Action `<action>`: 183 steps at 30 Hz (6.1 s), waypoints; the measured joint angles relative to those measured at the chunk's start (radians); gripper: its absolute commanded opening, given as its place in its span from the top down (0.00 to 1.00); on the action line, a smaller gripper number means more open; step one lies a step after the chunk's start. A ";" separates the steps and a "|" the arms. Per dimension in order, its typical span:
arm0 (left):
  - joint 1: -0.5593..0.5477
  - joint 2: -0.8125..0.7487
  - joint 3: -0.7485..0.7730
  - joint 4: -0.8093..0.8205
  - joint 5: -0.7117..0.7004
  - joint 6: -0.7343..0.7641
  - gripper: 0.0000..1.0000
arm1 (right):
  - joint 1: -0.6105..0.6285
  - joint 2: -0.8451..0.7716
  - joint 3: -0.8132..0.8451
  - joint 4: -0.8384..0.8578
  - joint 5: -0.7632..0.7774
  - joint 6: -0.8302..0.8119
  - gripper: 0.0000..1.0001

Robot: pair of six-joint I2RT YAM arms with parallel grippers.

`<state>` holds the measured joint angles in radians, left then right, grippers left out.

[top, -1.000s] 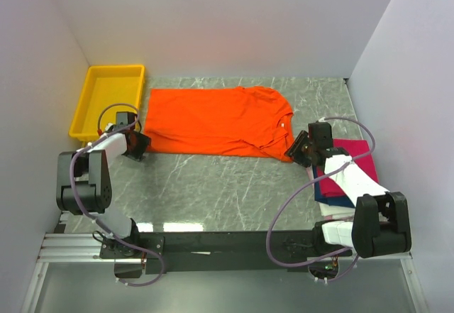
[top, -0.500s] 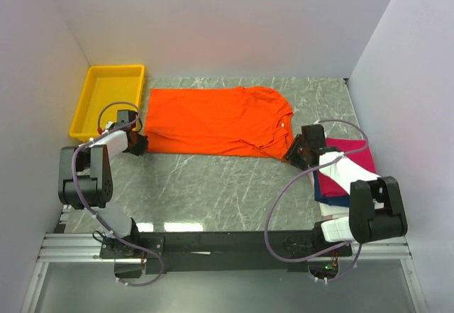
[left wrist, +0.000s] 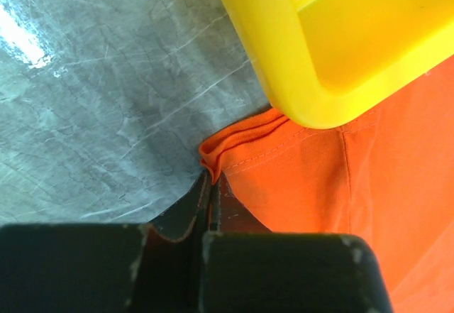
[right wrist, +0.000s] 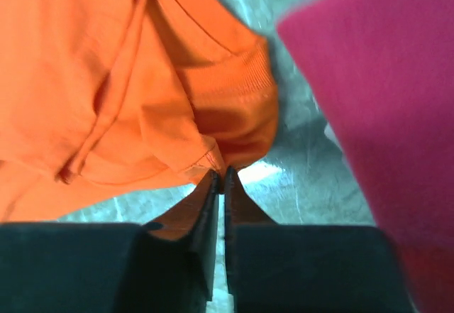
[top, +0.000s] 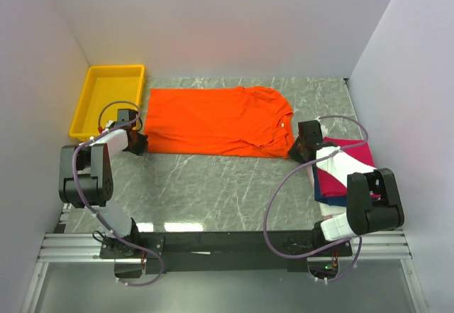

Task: Fold and stack the t-shirts
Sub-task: Fold the tshirt

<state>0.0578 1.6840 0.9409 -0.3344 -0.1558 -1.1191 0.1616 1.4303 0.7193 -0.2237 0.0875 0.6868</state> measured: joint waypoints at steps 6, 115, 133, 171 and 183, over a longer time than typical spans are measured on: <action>0.011 0.000 0.002 -0.012 0.000 0.004 0.99 | 0.000 -0.001 0.042 -0.008 0.035 -0.013 1.00; -1.084 0.282 0.391 0.028 0.103 0.322 0.78 | 0.050 0.010 -0.014 0.045 -0.021 0.070 0.83; -1.046 0.294 0.414 0.016 0.085 0.340 0.97 | 0.045 0.032 0.048 0.045 -0.053 0.070 0.86; -1.047 0.127 0.241 0.132 0.295 0.393 0.55 | -0.003 0.223 0.161 0.160 -0.206 0.119 0.64; -1.048 0.245 0.307 0.133 0.290 0.397 0.51 | -0.005 -0.040 0.038 0.156 -0.203 0.114 0.62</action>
<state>-0.9901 1.9285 1.2480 -0.2012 0.1345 -0.7219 0.1562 1.3907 0.7570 -0.0681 -0.1150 0.8013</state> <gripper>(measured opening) 0.492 0.383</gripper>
